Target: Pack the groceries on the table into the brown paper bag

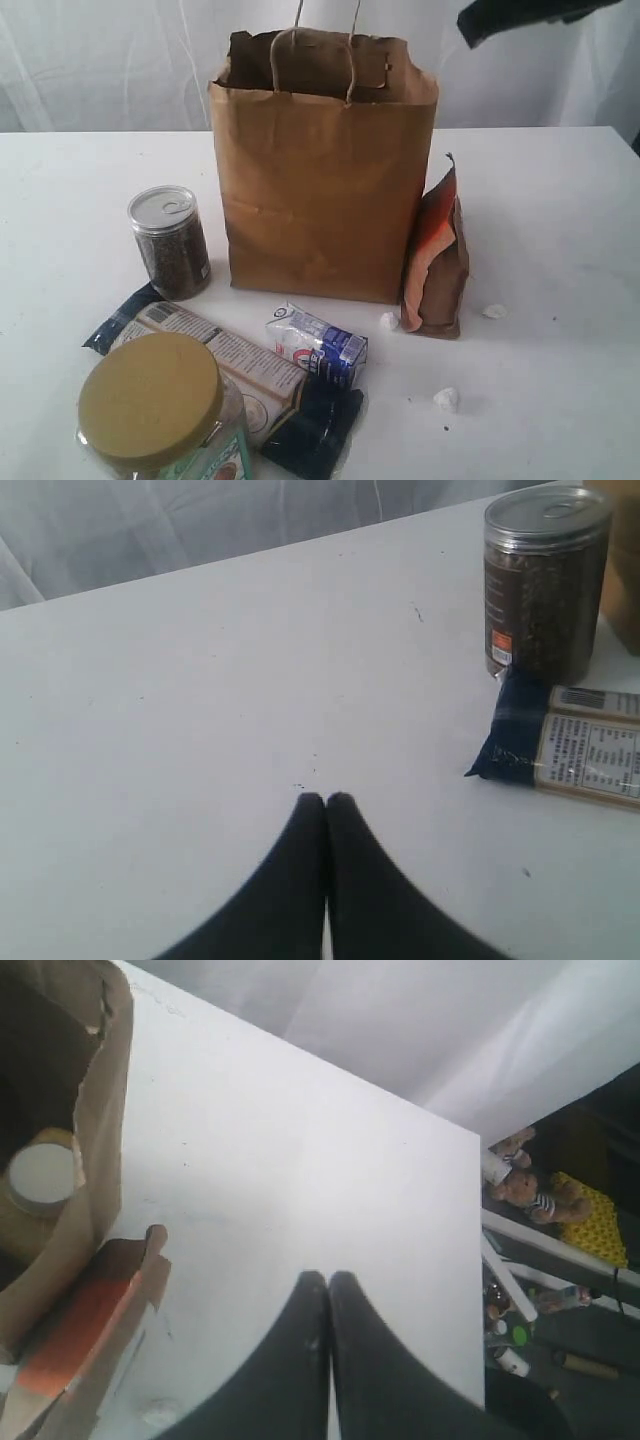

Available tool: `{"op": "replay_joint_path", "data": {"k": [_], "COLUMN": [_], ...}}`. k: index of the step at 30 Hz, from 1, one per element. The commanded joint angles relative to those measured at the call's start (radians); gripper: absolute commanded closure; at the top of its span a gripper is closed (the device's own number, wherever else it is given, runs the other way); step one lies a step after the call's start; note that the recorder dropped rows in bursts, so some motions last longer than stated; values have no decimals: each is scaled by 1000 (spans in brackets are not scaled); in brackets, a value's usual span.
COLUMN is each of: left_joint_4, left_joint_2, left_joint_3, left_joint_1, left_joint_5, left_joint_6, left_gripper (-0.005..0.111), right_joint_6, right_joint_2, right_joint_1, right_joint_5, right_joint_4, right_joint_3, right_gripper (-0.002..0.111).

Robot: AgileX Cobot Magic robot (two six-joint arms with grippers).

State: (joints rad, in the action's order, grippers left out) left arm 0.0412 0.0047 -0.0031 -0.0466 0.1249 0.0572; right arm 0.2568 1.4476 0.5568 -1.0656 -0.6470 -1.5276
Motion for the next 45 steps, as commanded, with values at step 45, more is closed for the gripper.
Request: {"op": "replay_joint_path", "data": {"k": [45], "left_joint_4": [-8], "left_joint_2": [-5], "left_joint_3": [3], "left_joint_1": [-6], "left_joint_5": [-1], "left_joint_6": [-35], "left_gripper": [107], "right_joint_6": [852], "right_joint_2": [-1448], "right_joint_1": [-727], "right_joint_5": [1066], "right_joint_4": [-437], "right_joint_3": [1179], "right_gripper": [108]}}
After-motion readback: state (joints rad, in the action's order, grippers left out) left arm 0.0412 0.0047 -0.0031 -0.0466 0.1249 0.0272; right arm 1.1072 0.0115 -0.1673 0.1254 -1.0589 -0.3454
